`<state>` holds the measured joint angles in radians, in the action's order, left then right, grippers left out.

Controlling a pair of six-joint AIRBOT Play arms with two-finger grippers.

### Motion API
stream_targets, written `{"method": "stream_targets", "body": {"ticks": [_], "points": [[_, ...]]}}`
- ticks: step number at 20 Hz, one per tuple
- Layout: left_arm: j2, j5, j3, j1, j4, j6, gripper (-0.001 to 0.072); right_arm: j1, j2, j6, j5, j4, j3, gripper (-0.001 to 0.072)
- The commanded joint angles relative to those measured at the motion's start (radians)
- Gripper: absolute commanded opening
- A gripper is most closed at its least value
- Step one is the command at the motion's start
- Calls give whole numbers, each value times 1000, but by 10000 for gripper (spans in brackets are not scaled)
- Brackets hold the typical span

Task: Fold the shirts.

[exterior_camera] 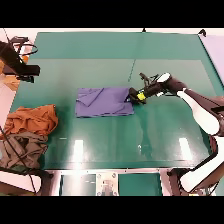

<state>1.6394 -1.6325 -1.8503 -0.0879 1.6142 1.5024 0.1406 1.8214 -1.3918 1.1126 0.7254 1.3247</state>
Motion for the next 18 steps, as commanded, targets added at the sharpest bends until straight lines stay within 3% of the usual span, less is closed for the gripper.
{"method": "stream_targets", "body": {"ticks": [1,4,9,14,18], "points": [[-1,-4,0,-1,-3,0,30,29,-15,69,6,-142,30,14],[-1,-10,0,-1,-3,0,30,-50,-114,7,85,-142,166,14],[-1,-9,0,-1,-32,1,30,-369,-190,-188,315,-141,520,14],[-1,-10,0,-1,-74,16,30,-751,-192,-397,310,-137,661,14],[-1,-10,0,-1,-108,40,30,-1012,-192,-426,344,-45,661,14]]}}
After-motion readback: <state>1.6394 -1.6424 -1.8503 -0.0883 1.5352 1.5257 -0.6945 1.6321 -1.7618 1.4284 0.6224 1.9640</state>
